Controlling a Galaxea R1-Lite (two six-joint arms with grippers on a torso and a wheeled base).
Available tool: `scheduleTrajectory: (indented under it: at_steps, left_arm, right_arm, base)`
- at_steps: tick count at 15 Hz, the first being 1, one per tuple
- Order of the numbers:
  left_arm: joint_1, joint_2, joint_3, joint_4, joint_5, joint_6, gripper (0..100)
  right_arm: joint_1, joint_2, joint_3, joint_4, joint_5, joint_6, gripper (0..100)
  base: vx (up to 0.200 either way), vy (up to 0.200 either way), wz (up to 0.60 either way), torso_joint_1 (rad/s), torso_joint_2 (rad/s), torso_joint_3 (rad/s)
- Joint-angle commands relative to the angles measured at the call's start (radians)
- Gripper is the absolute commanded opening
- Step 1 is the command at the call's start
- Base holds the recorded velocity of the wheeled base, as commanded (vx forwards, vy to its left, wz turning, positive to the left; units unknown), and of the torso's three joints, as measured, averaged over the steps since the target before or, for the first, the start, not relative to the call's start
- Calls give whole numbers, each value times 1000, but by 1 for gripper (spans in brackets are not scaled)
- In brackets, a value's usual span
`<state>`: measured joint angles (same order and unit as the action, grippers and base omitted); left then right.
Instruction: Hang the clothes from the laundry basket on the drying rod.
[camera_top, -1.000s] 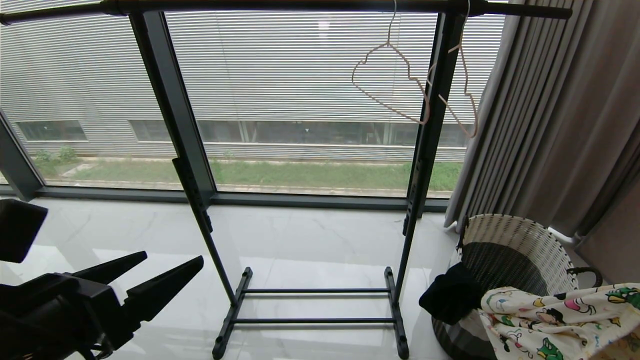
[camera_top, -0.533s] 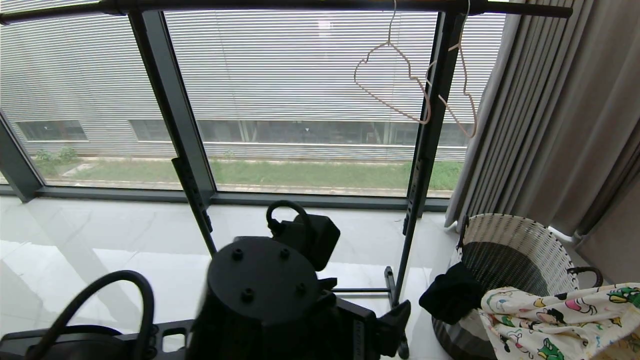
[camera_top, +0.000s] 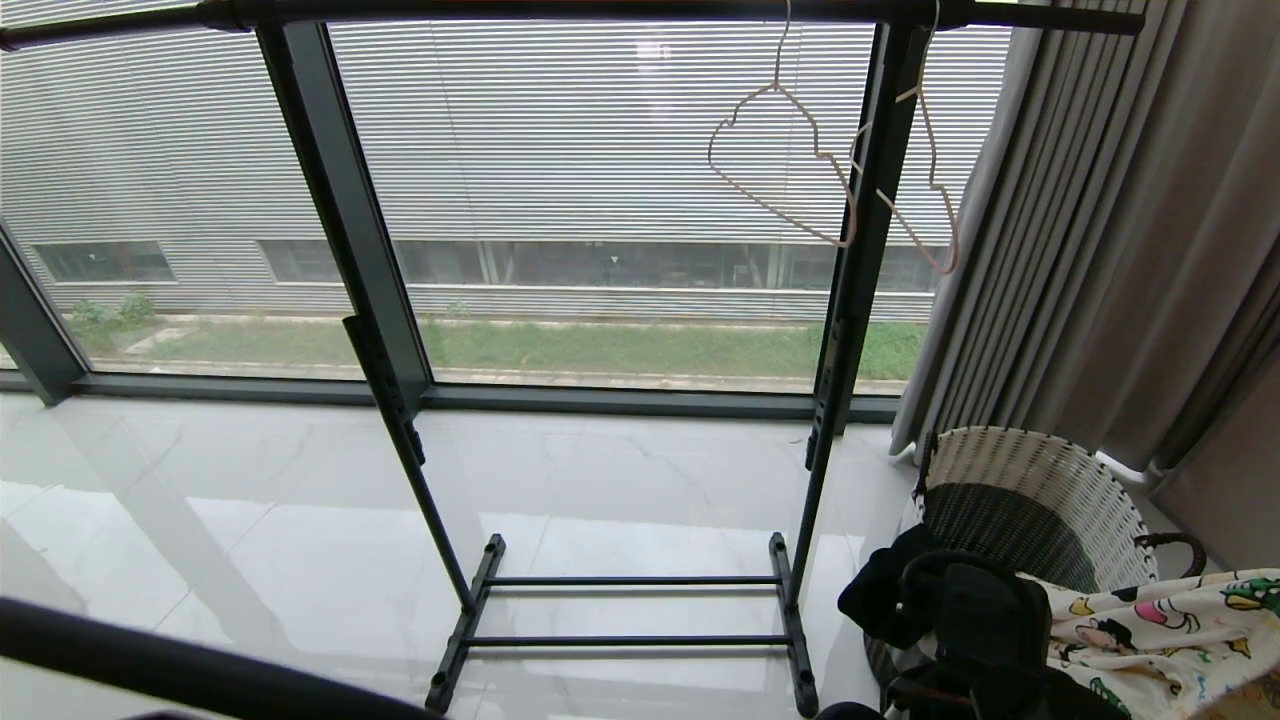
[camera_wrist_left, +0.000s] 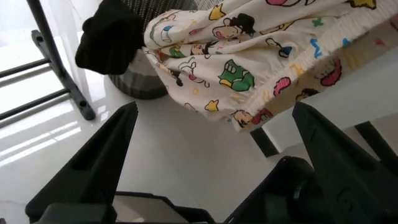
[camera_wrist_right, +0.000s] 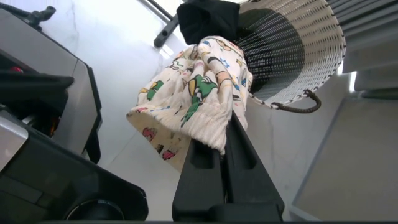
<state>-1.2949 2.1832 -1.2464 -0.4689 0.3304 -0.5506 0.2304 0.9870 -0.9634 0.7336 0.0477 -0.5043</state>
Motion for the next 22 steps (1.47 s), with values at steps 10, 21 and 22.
scheduleTrajectory:
  at_steps: [10,21,22]
  left_arm:
    - [3,380,-366,1,9,9,100]
    - [51,392,-352,4,30,49,0]
    - [51,379,-350,4,30,21,0]
  right_arm:
    - [58,-10,0,1,3,-2,0]
    - [116,-11,40,-2,3,1,0]
    - [115,-13,49,-5,3,3,0]
  base:
    - [0,0,0,0,0,0]
    - [0,0,0,0,0,0]
    - [0,0,0,0,0,0]
